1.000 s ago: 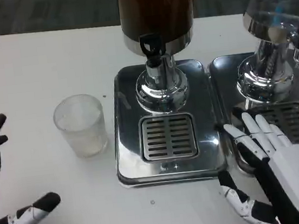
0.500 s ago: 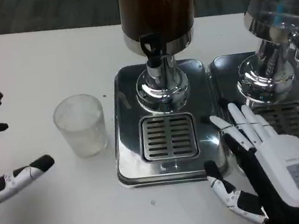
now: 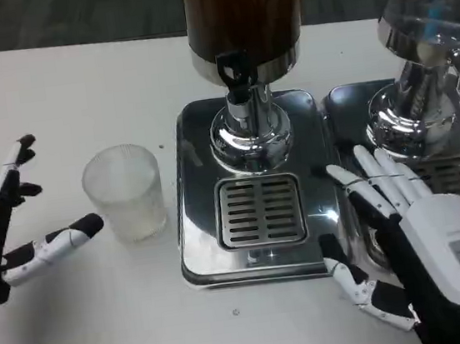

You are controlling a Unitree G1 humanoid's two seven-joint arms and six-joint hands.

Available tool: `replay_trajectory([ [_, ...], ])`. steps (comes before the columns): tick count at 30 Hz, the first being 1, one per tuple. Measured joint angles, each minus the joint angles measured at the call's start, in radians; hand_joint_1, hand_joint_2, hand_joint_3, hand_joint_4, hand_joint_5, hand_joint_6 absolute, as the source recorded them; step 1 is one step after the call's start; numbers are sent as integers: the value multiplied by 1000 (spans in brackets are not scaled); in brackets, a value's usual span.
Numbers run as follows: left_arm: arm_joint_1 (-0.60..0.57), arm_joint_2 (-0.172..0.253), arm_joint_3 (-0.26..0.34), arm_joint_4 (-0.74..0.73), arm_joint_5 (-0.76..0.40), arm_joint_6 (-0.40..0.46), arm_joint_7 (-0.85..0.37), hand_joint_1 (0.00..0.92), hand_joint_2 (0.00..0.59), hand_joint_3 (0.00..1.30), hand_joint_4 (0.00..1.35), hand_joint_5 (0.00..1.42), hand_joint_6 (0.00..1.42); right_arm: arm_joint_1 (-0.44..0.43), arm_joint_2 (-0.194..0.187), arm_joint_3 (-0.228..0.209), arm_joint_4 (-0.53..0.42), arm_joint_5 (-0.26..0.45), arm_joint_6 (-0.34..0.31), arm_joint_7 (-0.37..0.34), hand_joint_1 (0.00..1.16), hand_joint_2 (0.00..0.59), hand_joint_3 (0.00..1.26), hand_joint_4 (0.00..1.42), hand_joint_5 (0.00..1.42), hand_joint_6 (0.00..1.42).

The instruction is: Grasp the cup under the faucet to collect the drink, then remove the cup.

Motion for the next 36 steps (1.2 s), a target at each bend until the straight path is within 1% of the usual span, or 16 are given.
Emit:
replay_trajectory([
  [8, -77, -12, -20, 72, -42, 0, -93, 231, 22, 86, 123, 355, 376, -6, -14, -9, 1, 13, -14, 0, 474, 515, 209, 42, 37, 84],
  [13, -96, -32, -36, 114, -46, 4, -137, 206, 8, 76, 106, 342, 373, -5, -28, -14, 1, 17, -19, 0, 473, 514, 209, 43, 38, 90],
  [17, -122, -34, -38, 133, -63, 4, -183, 204, 1, 76, 91, 332, 365, -1, -35, -18, -2, 20, -21, 0, 477, 507, 209, 53, 49, 98],
  [26, -156, -41, -53, 167, -79, 19, -247, 188, 0, 64, 82, 325, 350, 11, -38, -26, -12, 22, -25, 0, 480, 510, 215, 54, 54, 109],
  [29, -160, -41, -58, 173, -79, 25, -259, 171, 0, 28, 71, 316, 336, 15, -38, -28, -16, 22, -25, 1, 482, 511, 219, 54, 61, 122],
  [36, -192, -41, -83, 184, -79, 34, -289, 168, 0, 19, 65, 306, 329, 28, -38, -36, -35, 30, -31, 1, 484, 511, 222, 64, 71, 137],
])
